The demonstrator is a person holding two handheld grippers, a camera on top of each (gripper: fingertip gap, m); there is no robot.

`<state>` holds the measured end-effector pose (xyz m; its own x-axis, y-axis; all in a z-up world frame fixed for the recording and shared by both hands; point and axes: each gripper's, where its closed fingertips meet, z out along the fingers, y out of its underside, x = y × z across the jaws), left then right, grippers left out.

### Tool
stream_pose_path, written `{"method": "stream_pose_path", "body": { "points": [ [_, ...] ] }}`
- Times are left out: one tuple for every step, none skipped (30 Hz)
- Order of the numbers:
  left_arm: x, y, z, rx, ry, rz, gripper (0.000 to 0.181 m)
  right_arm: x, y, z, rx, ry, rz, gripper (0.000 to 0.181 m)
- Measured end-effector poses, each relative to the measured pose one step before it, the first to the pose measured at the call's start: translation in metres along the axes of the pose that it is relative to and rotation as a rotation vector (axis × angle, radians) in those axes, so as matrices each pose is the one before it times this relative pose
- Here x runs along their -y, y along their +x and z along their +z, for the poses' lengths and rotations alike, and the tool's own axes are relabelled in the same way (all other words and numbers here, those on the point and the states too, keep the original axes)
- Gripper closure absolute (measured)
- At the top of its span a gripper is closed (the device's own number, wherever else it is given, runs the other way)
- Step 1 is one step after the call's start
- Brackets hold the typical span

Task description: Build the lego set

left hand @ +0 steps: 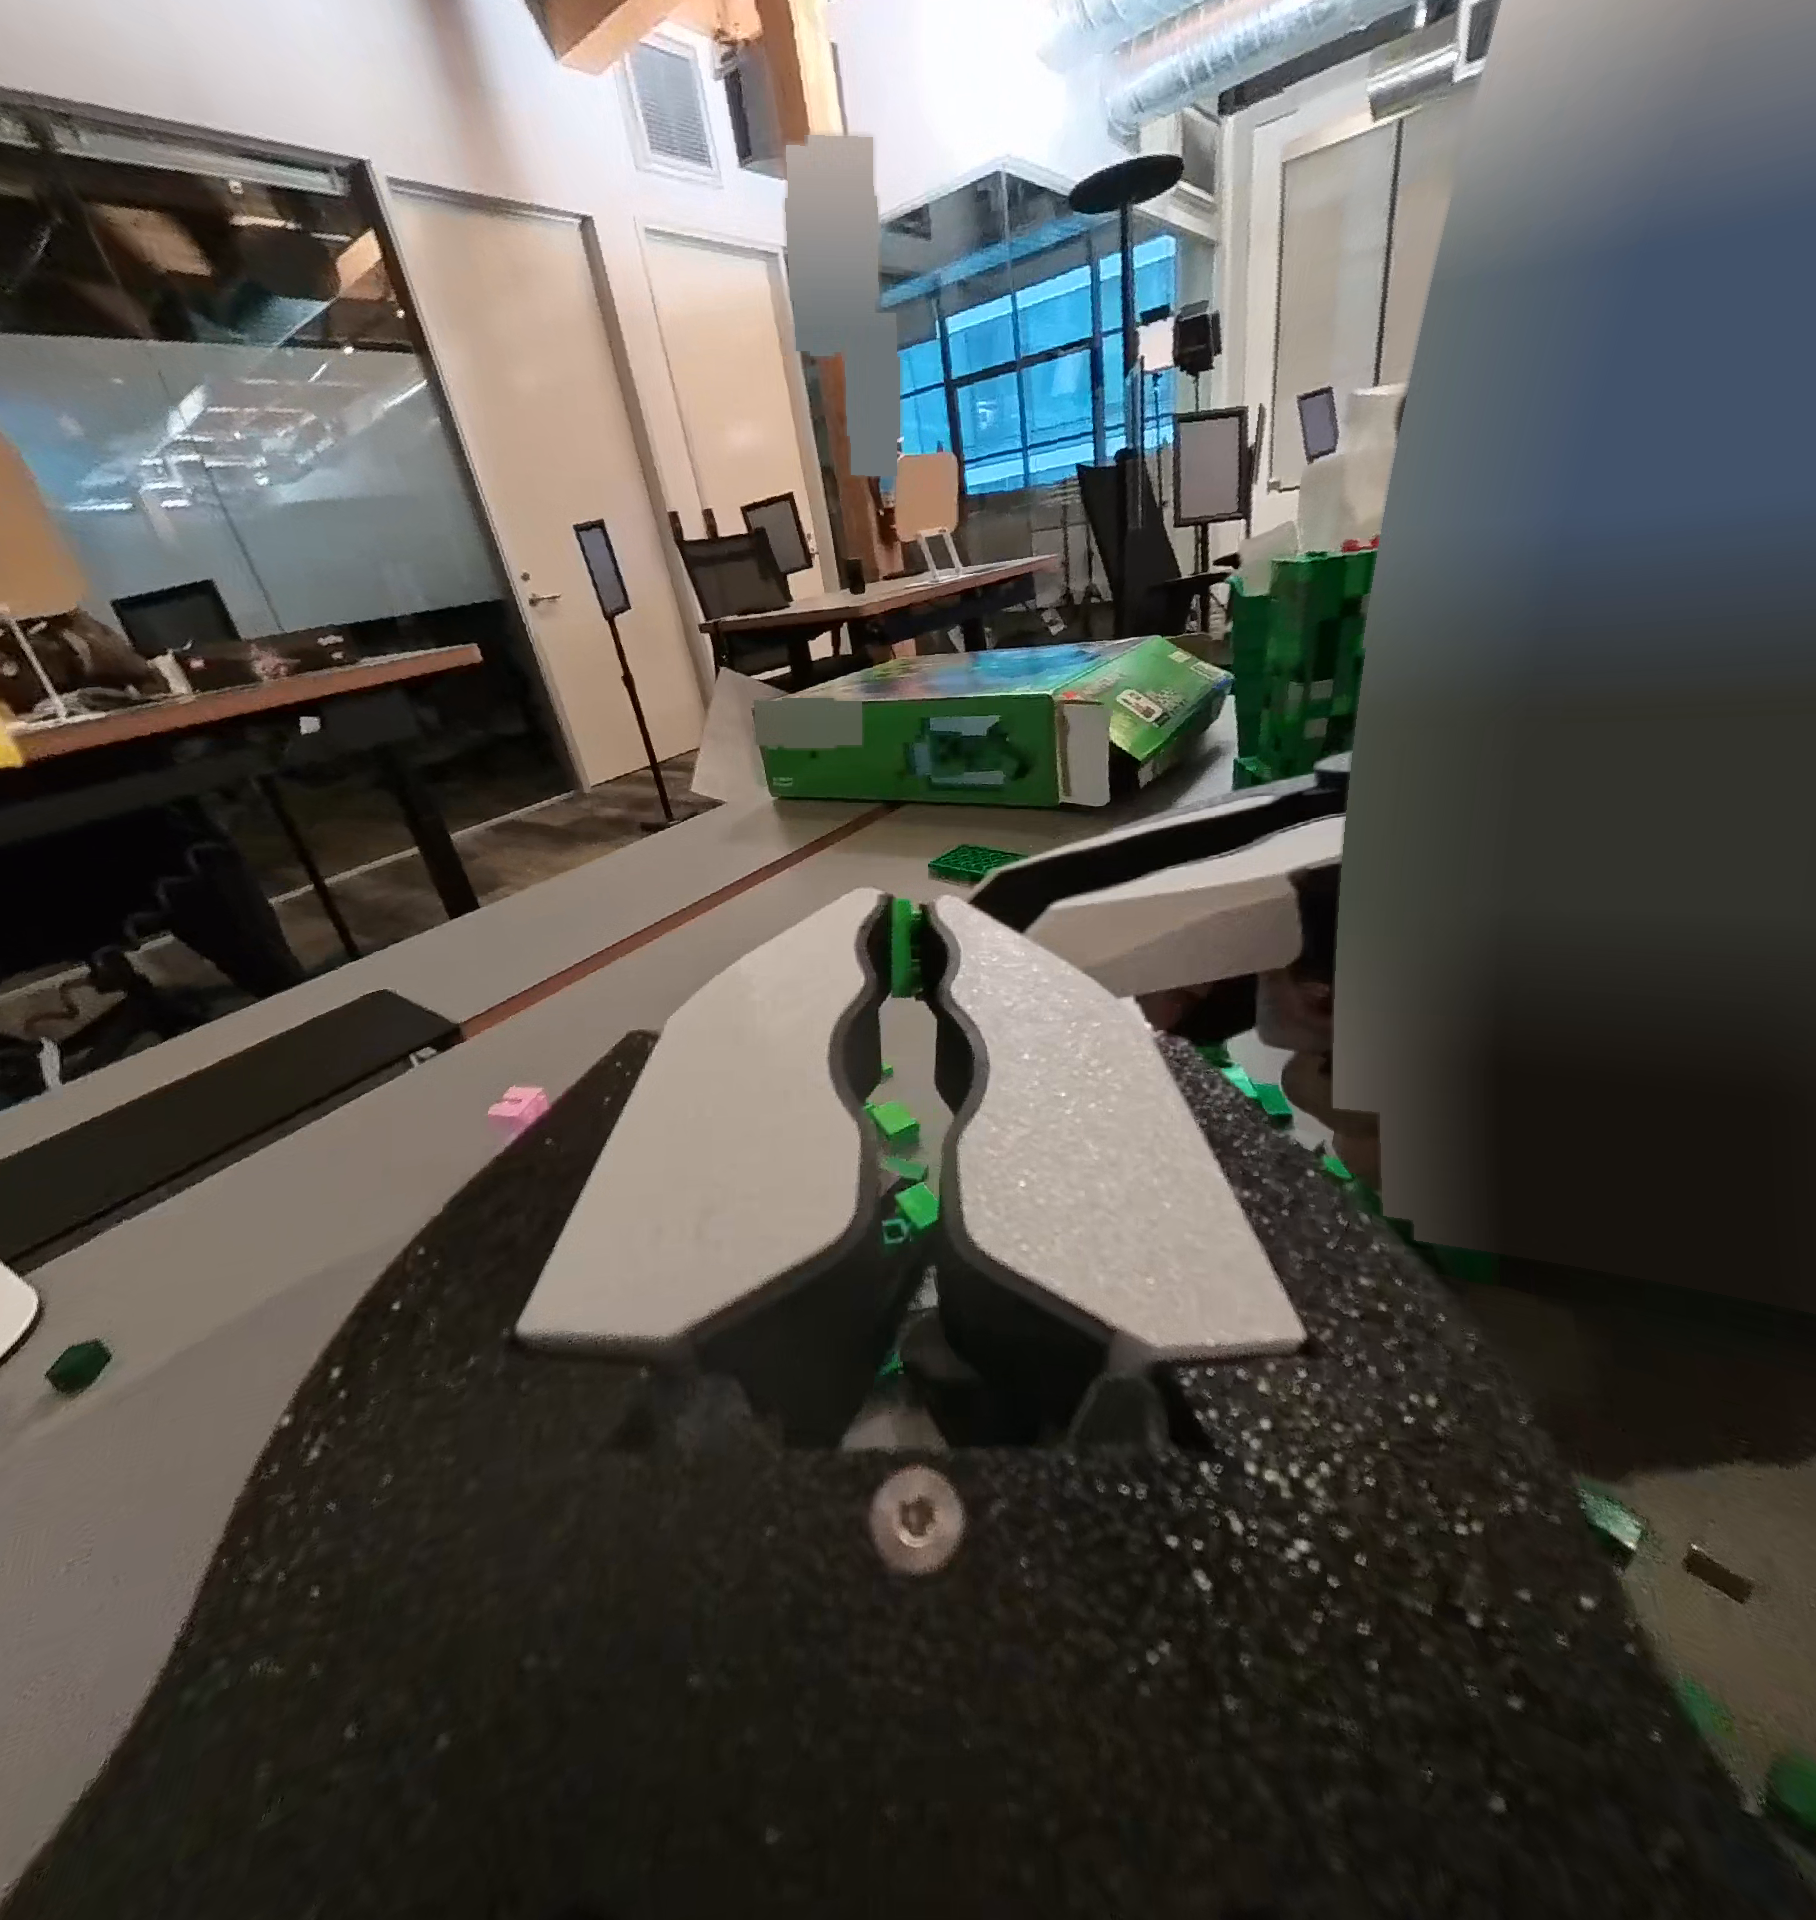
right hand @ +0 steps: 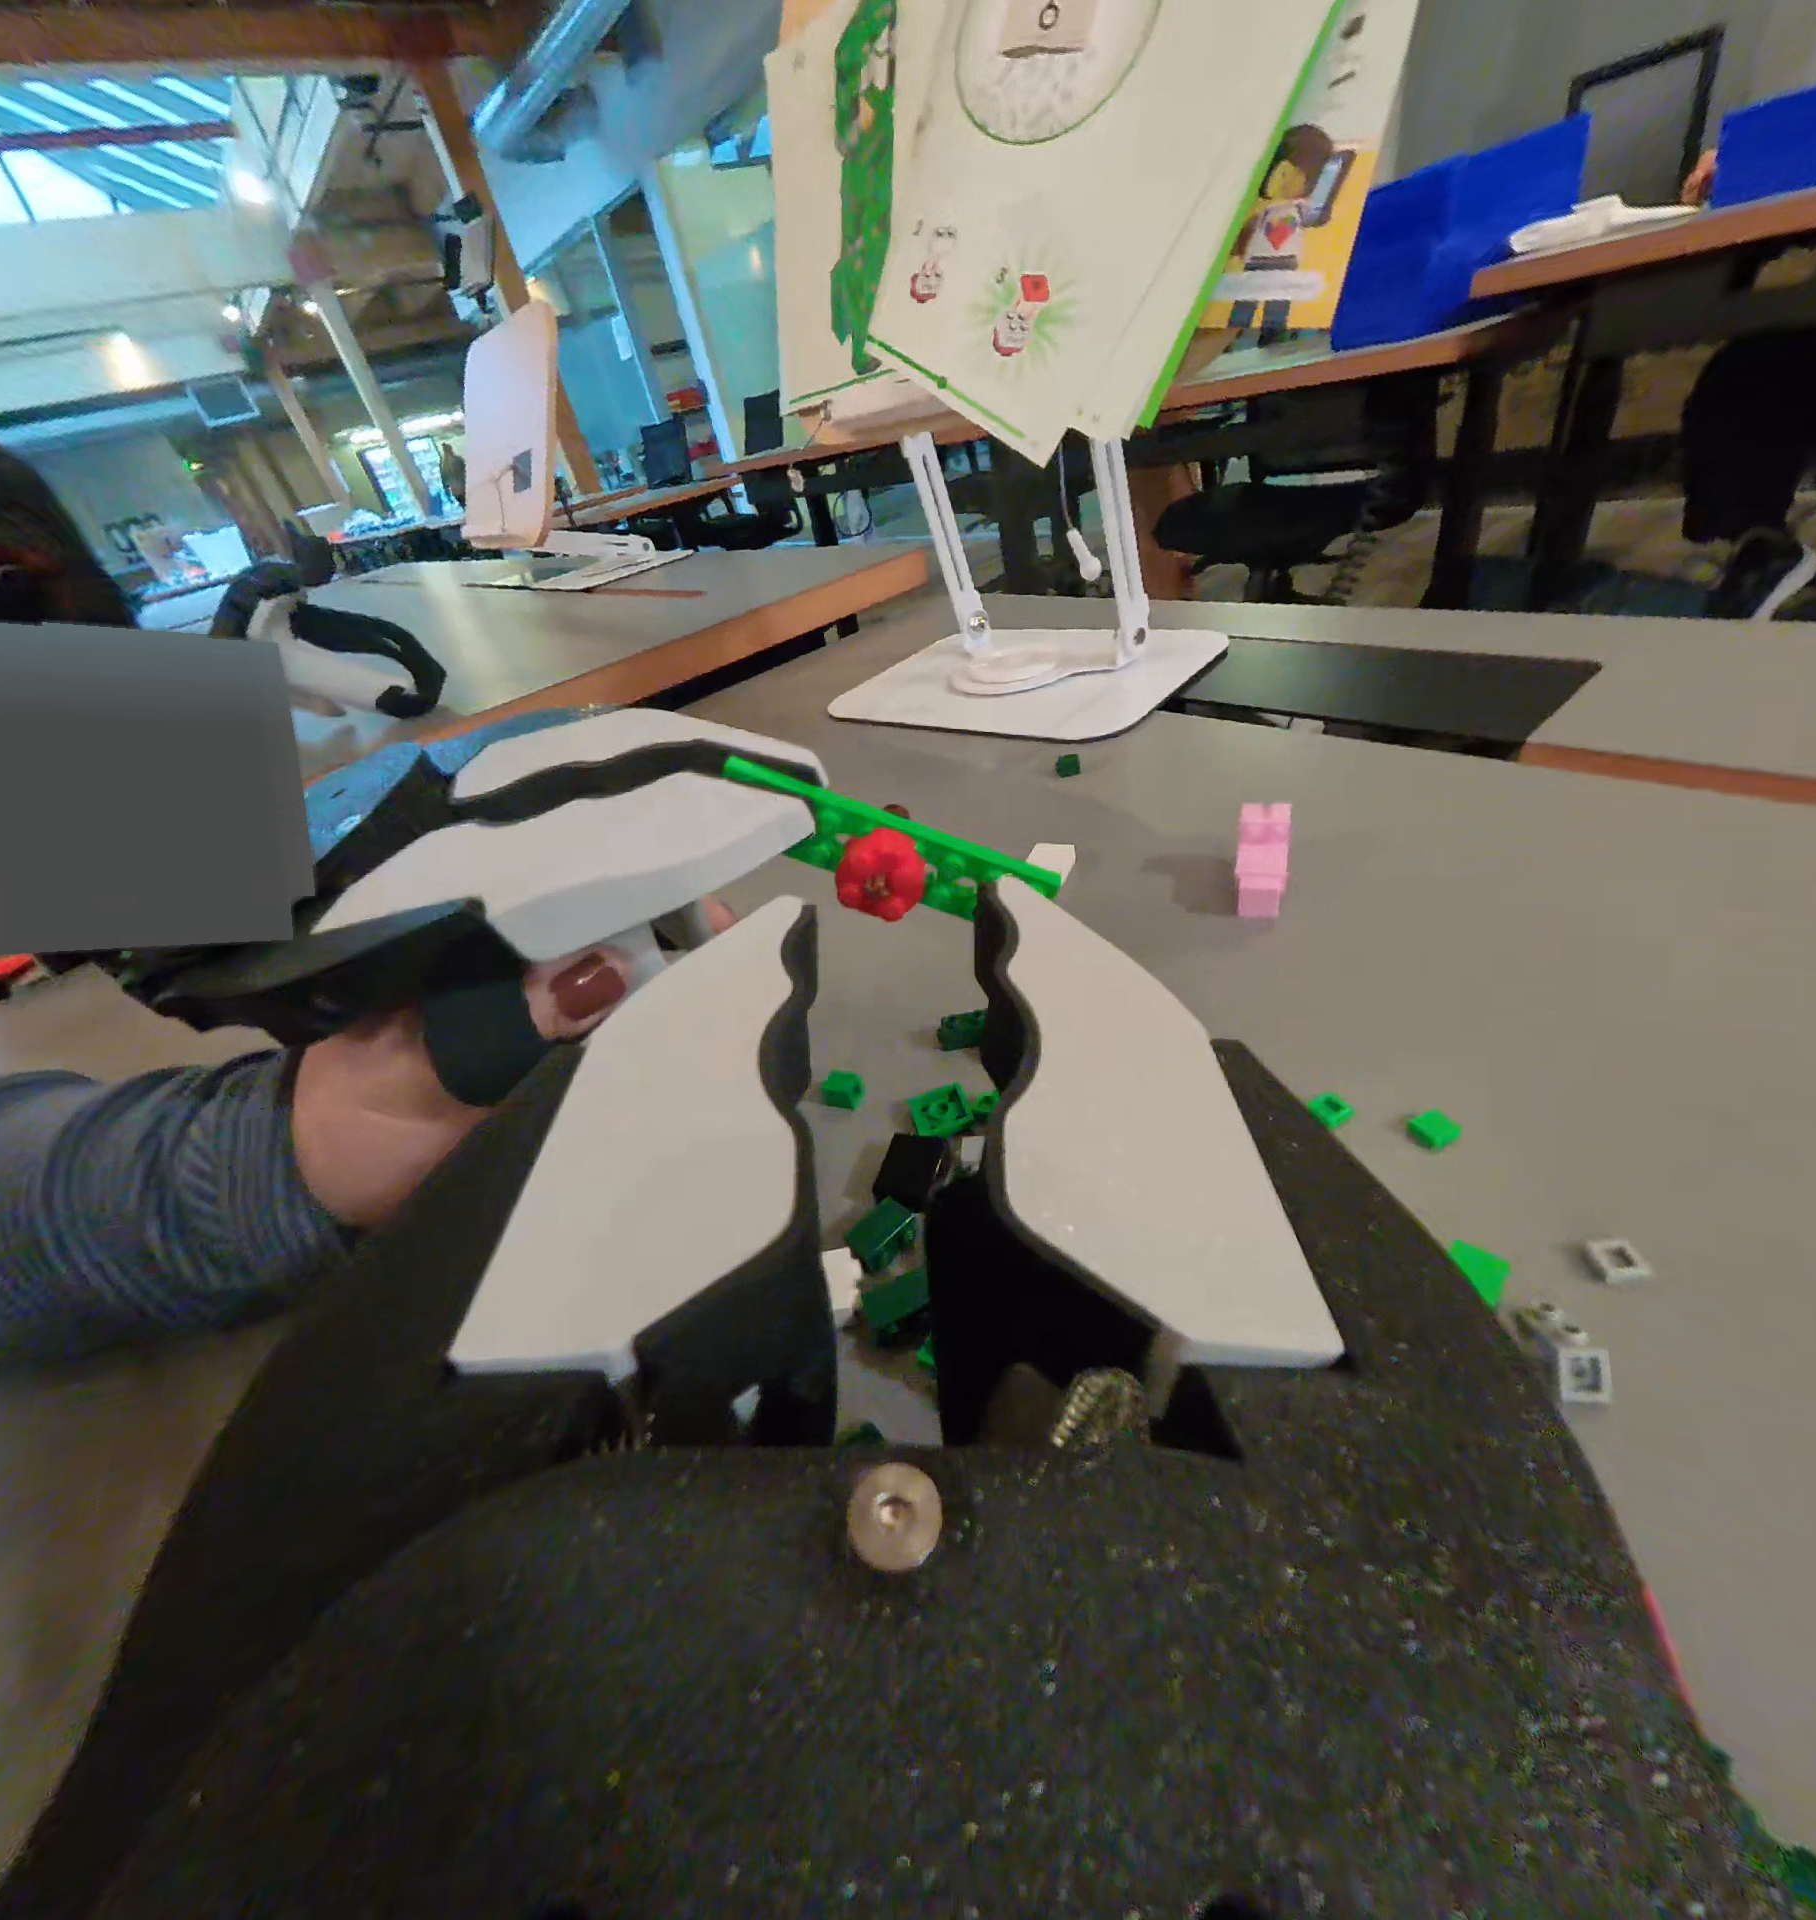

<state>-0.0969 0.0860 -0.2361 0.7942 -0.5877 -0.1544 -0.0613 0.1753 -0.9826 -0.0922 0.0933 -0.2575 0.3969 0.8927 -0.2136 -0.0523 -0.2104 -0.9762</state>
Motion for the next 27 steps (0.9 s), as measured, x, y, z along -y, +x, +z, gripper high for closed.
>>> {"method": "stream_pose_path", "body": {
  "points": [
    [-0.00031,0.00303,0.00065,-0.0075,-0.001,0.0166,0.177,-0.00019,-0.00079,0.00043,0.0013,0.0029,0.017,0.152],
    [-0.00078,0.00165,0.00053,-0.0016,-0.0047,0.0131,0.177,0.00055,-0.00053,0.00001,-0.0004,0.0065,0.0153,0.155],
    [0.00051,0.00037,-0.00011,0.0002,0.0032,0.007,0.177,0.00018,0.00034,-0.00009,-0.0056,0.0062,0.0113,0.156],
    [-0.00012,0.00025,-0.00013,-0.0032,0.0005,-0.0046,0.177,0.00018,0.00005,-0.00004,-0.0024,0.0047,0.0142,0.157],
    [-0.00067,-0.00031,0.00015,-0.0008,-0.0021,-0.0057,0.177,-0.00003,-0.00075,0.0002,0.0017,0.0025,0.0199,0.157],
    [-0.00085,-0.00034,0.00023,0.0012,-0.0018,-0.0022,0.177,-0.00037,-0.00204,0.00025,0.008,0.0011,0.0184,0.157],
    [0.0011,-0.00002,-0.00024,0.0022,0.0082,-0.0001,0.177,-0.00162,-0.00168,0.00064,-0.0013,-0.0071,0.0088,0.156],
    [0.00136,0.00043,-0.00042,0.0016,0.0067,0.0054,0.177,-0.00159,-0.00192,0.00064,-0.0037,-0.0048,0.0011,0.154],
    [0.00039,0.00114,-0.00025,-0.0039,0.0013,0.0051,0.177,-0.00064,-0.00059,0.00017,-0.0145,0.0027,0.0021,0.154],
    [0.0003,0.00113,-0.00014,-0.0074,0.0034,-0.0016,0.177,0.00038,0.00177,-0.00043,-0.0267,0.0089,0.0019,0.157],
    [0.00063,0.00108,-0.0002,-0.0098,0.0048,-0.0095,0.177,0.00076,0.00184,-0.00058,-0.0226,0.0092,-0.0018,0.161],
    [0.00115,0.00049,-0.00033,-0.0087,0.0106,-0.0112,0.178,0.00131,0.00115,-0.00076,-0.0118,0.0098,-0.0003,0.164],
    [0.00063,0.0004,-0.00006,-0.0078,0.0054,-0.0101,0.178,0.00079,0.00051,-0.00044,-0.0034,0.0055,0.0071,0.161],
    [0.00006,0.00117,0.00021,-0.0106,0.0023,-0.0085,0.178,0.00026,0.00003,-0.00011,0.0037,0.0021,0.0136,0.16],
    [0.00012,0.00201,0.00058,-0.014,0.0033,-0.0087,0.177,0.00064,-0.0001,-0.00031,0.0061,0.0061,0.0175,0.16],
    [-0.00011,0.00109,0.0005,-0.0057,0.0013,-0.008,0.177,0.0005,-0.00032,-0.00043,0.0059,0.0042,0.0118,0.158],
    [0.00061,0.00068,0.00008,-0.0054,0.0049,-0.0059,0.177,0.00018,-0.00014,-0.00046,0.0019,0.0016,0.0016,0.158],
    [0.00064,0.00084,-0.00021,-0.0079,0.0062,-0.0025,0.177,0.00063,-0.00023,-0.00044,-0.0006,0.0028,-0.0057,0.158],
    [0.001,0.00112,-0.0002,-0.0115,0.0078,-0.0082,0.177,0.00046,-0.00015,-0.00044,-0.0042,0.0006,-0.0122,0.16],
    [0.00093,0.00149,0.00006,-0.0157,0.0074,-0.0154,0.176,0.00081,-0.00112,-0.00047,0.0022,0.001,-0.0198,0.164],
    [0.00045,-0.00001,-0.00009,-0.0032,0.0033,-0.011,0.176,0.00038,-0.00036,-0.00034,-0.0067,-0.0019,-0.0227,0.164],
    [0.00031,-0.00024,-0.00031,-0.0005,-0.0002,0.0006,0.176,0.00043,-0.00007,-0.00033,-0.006,-0.0007,-0.0316,0.165],
    [-0.00008,-0.00046,-0.0003,0.0056,-0.0053,0.0093,0.176,0.00008,0.00016,-0.00018,-0.0038,-0.0041,-0.0335,0.165],
    [-0.00023,-0.00064,-0.00033,0.0076,-0.0064,0.0072,0.177,0.00005,0.00026,-0.00007,-0.0024,-0.0044,-0.0362,0.165],
    [-0.00036,-0.00119,-0.00022,0.0101,-0.0082,0.0032,0.177,0.00053,0.00057,0.0,-0.007,-0.0029,-0.0503,0.165],
    [-0.00075,-0.00156,-0.00011,0.0132,-0.0088,0.0042,0.177,0.0008,0.00111,0.00021,-0.0139,-0.0027,-0.0696,0.165],
    [-0.00032,-0.00124,-0.00016,0.009,-0.0051,-0.0034,0.178,0.00169,0.00142,-0.00014,-0.02,0.0005,-0.0843,0.165]
  ]
}}
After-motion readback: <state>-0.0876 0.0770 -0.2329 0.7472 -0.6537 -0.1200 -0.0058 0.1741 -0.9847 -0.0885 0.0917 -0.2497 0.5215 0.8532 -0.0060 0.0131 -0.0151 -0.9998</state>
